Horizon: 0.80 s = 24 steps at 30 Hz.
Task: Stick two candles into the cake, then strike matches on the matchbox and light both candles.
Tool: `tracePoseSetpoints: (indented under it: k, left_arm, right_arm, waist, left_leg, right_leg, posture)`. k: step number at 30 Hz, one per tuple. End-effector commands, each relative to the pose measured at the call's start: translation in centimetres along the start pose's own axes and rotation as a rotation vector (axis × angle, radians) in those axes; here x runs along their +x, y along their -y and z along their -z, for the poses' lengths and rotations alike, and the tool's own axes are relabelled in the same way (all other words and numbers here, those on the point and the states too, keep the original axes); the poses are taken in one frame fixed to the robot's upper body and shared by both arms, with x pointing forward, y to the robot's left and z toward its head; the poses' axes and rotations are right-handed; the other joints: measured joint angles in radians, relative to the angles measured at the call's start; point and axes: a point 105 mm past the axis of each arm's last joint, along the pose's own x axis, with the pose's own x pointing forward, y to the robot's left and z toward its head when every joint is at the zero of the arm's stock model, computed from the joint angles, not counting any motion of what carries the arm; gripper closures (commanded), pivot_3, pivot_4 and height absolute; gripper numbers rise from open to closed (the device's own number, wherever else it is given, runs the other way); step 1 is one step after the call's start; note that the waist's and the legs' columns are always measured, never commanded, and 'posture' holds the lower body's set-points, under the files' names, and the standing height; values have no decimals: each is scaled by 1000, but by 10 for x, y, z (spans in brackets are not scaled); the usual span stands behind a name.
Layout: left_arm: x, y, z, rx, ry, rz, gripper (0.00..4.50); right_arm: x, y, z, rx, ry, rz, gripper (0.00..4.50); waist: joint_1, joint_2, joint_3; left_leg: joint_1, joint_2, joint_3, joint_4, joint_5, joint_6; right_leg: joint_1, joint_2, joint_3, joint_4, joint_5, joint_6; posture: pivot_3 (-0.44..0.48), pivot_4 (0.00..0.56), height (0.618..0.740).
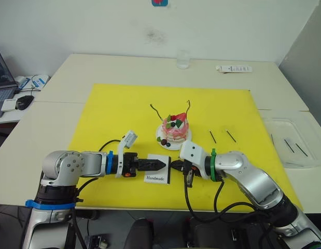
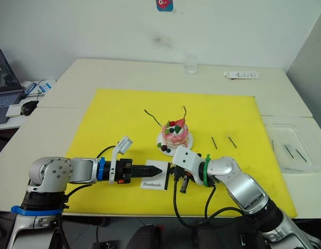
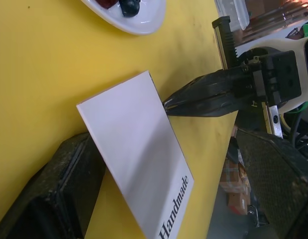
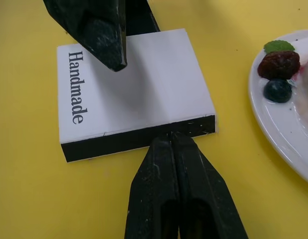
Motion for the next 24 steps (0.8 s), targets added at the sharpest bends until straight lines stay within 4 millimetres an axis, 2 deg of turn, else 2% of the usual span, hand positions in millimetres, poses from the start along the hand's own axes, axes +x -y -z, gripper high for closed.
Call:
tracePoseSetpoints:
  k: [1,8,9,12,18,23,24]
  left_arm:
    - [9,-2,15,-41,-55,7,0]
    - [10,-3,15,-45,-45,3,0]
    - [10,-3,15,-45,-43,1,187]
    - [11,-5,15,-44,-37,-8,928]
    - [12,-12,19,-42,-37,-48,2836]
    - [11,-17,21,-44,-29,-70,4351]
    - [11,-17,21,-45,-27,-70,4472]
  right_arm:
    - [-1,-5,-17,-42,53,-15,4459]
    - [2,-7,-22,-43,72,-20,4459]
    - [2,-7,-22,-43,73,-20,4489]
    - [2,-8,-23,-43,75,-21,4500]
    - [1,-6,-25,-43,86,-12,4500]
    - [-10,1,-28,-50,92,26,4500]
    - [-12,3,-29,-51,92,32,4500]
  waist:
    - [1,0,0]
    - [2,0,0]
    - [2,0,0]
    - [2,0,0]
    - [2,0,0]
    - [2,0,0]
    - [2,0,0]
  left_leg:
    - [0,0,0,0,0,0]
    - [0,0,0,0,0,0]
    - [0,0,0,0,0,0]
    - [0,0,0,0,0,0]
    - [-1,0,0,-1,0,0]
    - [-1,0,0,-1,0,0]
    - [-1,0,0,-1,0,0]
  right_leg:
    - [0,0,0,0,0,0]
    - [0,0,0,0,0,0]
    - [0,0,0,0,0,0]
    - [0,0,0,0,0,0]
    - [-1,0,0,-1,0,0]
    - [-1,0,0,-1,0,0]
    - [-1,0,0,-1,0,0]
  posture:
    - [0,150,740]
    - [0,150,740]
    - [0,150,740]
    - [0,150,740]
    - [0,150,740]
    - [0,150,740]
    - [0,150,740]
